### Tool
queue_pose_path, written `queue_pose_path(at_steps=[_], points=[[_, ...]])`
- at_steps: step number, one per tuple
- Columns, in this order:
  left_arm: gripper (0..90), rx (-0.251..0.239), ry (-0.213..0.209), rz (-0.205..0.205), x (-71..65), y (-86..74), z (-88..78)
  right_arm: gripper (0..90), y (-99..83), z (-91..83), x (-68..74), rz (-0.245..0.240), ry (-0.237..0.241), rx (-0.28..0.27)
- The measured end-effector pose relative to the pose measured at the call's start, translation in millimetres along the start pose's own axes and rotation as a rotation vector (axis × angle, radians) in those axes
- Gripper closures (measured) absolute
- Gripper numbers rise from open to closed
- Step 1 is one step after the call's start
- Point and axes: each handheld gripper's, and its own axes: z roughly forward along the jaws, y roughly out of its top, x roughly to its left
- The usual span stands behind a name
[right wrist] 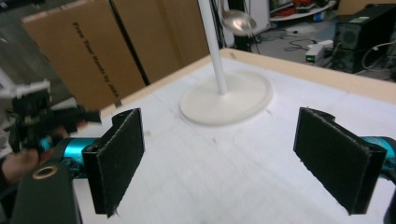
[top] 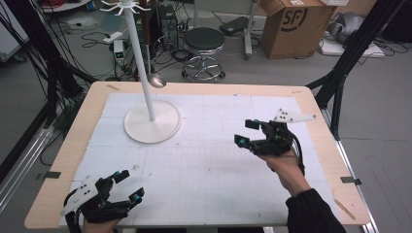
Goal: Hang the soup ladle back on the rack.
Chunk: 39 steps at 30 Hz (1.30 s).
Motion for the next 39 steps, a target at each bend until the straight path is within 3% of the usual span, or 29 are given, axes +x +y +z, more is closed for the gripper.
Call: queue_pose_path(at_steps=[7,11,17,21,23,29,39], points=[[13.6,0.002,-0.012,-0.004,8.4,6.4,18.5,15.0,-46.4,-25.0,7.7,0.020,-0.064,-0.018],[13.8,0.020,-0.022,-0.004,9.3,8.5,29.1,15.0,-63.5,-34.2,9.6,0.064,-0.049,-0.035],[13.7,0.044,-0.063,-0.008,13.7,11.9,45.8,15.0,-83.6,-38.3,15.7,0.084,-0.043,-0.065],[13.8,0.042,-0.089,-0.041,17.0,9.8,49.4,14.9,-94.4,-37.6,18.6,0.080,-0.043,-0.065],[13.7,0.053,-0.089,-0.032,16.4,8.2,49.2,15.0,-98.8,-36.6,20.6,0.082,-0.045,-0.072],[13.4,0.056,-0.095,-0.058,14.8,5.8,50.6,15.1,-109.8,-31.7,22.5,0.065,-0.039,-0.067],[13.3,0.063,-0.096,-0.050,13.8,4.2,51.4,15.1,-114.9,-30.9,20.4,0.079,-0.041,-0.072]])
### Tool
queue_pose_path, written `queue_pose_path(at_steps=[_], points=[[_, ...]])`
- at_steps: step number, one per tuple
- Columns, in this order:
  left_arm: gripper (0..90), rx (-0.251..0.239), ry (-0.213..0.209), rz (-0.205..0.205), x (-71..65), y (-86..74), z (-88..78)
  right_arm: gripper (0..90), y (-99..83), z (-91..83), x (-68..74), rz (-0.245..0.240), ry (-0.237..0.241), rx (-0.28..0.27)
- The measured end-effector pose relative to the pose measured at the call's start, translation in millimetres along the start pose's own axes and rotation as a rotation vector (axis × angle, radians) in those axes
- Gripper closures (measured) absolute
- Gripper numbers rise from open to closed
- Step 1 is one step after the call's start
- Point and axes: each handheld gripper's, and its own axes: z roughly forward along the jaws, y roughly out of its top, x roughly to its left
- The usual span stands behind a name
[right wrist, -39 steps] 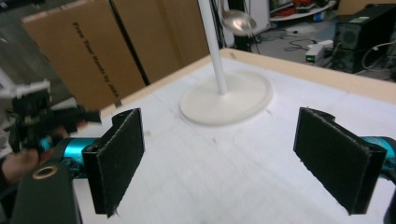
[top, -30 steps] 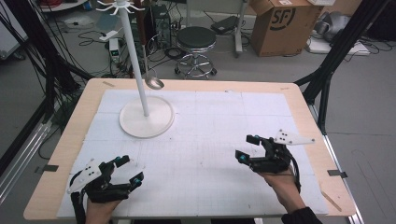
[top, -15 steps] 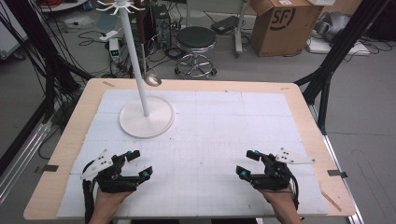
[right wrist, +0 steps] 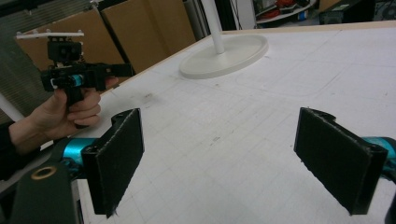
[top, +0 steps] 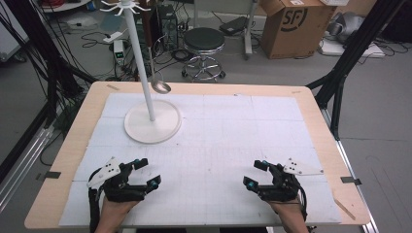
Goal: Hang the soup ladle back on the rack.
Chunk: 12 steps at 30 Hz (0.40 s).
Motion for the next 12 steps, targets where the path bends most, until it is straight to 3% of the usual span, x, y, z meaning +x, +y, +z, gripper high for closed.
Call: queue_pose_path(at_steps=[12], points=[[13.3,-0.003,0.007,0.011,0.0,-0.3,-2.0,15.0,-1.1,-0.1,-1.5,0.004,-0.010,-0.007]])
